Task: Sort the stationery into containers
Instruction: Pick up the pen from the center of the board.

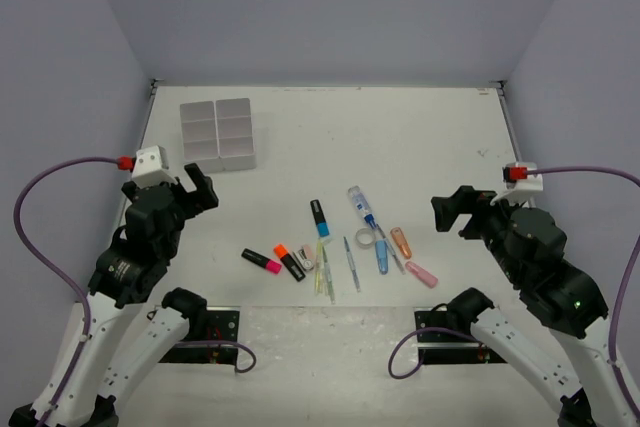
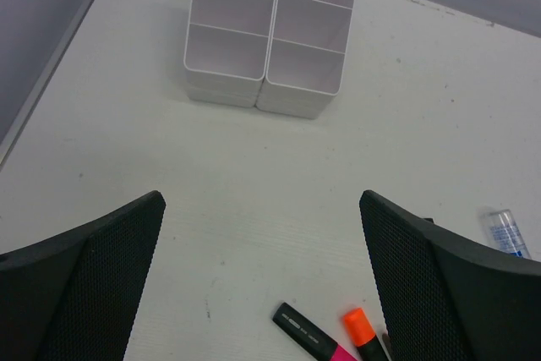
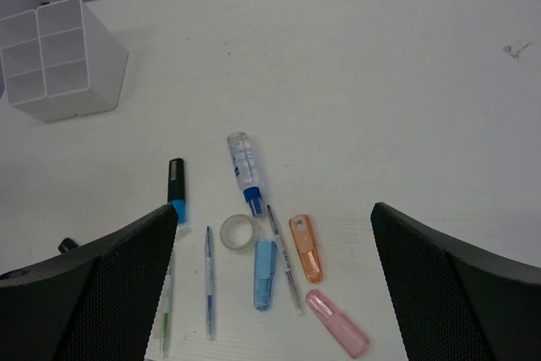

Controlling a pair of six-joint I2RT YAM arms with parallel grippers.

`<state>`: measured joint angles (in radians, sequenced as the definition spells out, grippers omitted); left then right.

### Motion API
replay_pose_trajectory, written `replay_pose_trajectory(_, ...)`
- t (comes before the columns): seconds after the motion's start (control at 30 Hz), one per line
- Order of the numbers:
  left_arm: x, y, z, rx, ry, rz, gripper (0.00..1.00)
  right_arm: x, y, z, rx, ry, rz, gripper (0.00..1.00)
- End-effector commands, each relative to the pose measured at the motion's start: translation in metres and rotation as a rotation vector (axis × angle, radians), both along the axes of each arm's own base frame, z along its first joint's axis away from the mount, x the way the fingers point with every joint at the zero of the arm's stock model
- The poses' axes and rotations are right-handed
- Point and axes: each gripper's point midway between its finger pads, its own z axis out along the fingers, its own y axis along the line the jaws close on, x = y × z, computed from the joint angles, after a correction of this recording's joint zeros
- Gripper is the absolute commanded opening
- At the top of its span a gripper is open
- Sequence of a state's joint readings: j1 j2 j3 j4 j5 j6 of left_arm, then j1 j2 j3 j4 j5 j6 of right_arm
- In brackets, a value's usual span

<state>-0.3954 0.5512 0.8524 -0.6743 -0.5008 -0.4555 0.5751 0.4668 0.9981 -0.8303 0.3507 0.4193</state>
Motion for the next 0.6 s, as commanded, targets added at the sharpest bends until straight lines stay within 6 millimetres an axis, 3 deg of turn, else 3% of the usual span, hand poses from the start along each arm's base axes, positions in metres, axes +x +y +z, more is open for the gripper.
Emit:
replay_pose_trajectory(0.0,0.002,0.001,0.004,-0.021,-0.028,0.024,1.0,0.002,0.0,0.009,0.032,-0.036,-0.015,0.99)
replay_pose_trajectory(0.1,0.003,0.001,0.003,-0.021,-0.028,0.022,1.0,0.001,0.004,0.013,0.05,-0.05,0.009,0.99)
replay_pose_trajectory(0.23,0.003,0.0,0.002,-0.02,-0.023,0.021,1.0,-0.007,0.043,0.022,0.134,-0.092,0.22,0.99)
replay_pose_trajectory(0.33,0.003,0.0,0.002,-0.02,-0.026,0.017,1.0,-0.004,0.06,0.014,0.16,-0.037,0.27,0.99)
replay_pose_trajectory(0.4,0.004,-0.002,0.003,-0.022,-0.029,0.008,1.0,0.01,0.081,-0.021,0.134,0.145,0.288,0.99)
replay_pose_trajectory(0.47,0.004,-0.003,0.002,-0.02,-0.025,0.003,1.0,0.011,0.091,-0.039,0.131,0.226,0.291,0.99)
replay_pose_trajectory(0.57,0.005,-0.004,0.0,-0.017,-0.017,-0.003,1.0,0.018,0.11,-0.089,0.002,0.379,0.23,0.97)
